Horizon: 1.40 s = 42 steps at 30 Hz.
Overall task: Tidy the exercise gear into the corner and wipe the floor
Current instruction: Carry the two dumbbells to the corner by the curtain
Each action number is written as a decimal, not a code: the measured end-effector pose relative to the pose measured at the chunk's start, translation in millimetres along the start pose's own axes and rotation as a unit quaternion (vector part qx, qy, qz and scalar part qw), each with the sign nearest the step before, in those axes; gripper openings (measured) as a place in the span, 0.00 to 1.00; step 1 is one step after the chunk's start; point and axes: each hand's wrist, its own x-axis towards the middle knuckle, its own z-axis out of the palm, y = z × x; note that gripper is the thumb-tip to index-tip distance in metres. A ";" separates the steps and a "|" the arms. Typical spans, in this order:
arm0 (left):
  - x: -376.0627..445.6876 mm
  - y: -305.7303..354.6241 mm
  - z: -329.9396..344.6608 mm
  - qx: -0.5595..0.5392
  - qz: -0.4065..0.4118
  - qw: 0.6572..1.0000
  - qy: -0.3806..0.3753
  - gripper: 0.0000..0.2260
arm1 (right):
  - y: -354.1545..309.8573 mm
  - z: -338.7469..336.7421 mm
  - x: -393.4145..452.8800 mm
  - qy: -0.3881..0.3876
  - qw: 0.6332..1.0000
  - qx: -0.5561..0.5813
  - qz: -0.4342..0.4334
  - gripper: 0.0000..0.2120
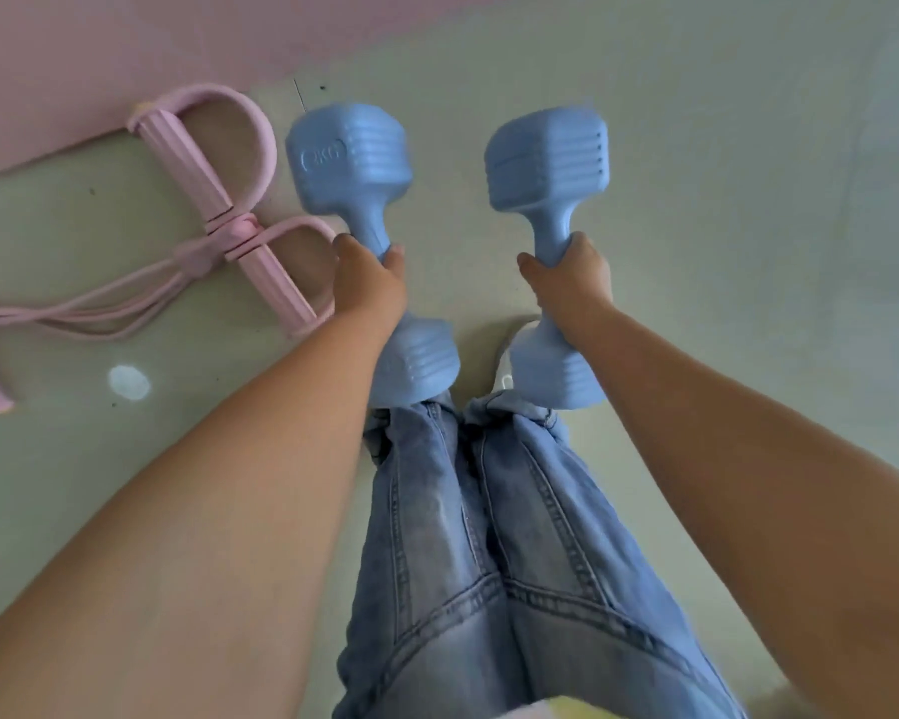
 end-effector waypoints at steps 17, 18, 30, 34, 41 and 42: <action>-304.3 71.8 -139.2 0.213 0.187 0.956 -0.076 0.19 | 17.8 -196.3 -300.9 0.030 0.993 0.108 0.036 0.13; -318.7 80.1 -143.4 0.225 0.199 0.950 -0.087 0.19 | 22.7 -209.2 -315.3 0.037 0.991 0.123 0.040 0.10; -482.0 236.0 -117.3 0.409 0.357 0.829 -0.131 0.16 | 126.3 -359.1 -425.9 0.107 0.959 0.245 0.090 0.15; -537.9 306.1 -51.8 0.441 0.401 0.793 -0.121 0.19 | 177.1 -424.8 -423.4 0.123 0.949 0.269 0.111 0.15; -627.9 426.9 77.0 0.479 0.428 0.757 -0.119 0.18 | 268.8 -571.2 -398.9 0.137 0.928 0.320 0.131 0.14; -635.5 444.2 94.6 0.479 0.432 0.754 -0.121 0.18 | 281.1 -593.5 -394.4 0.144 0.928 0.318 0.134 0.14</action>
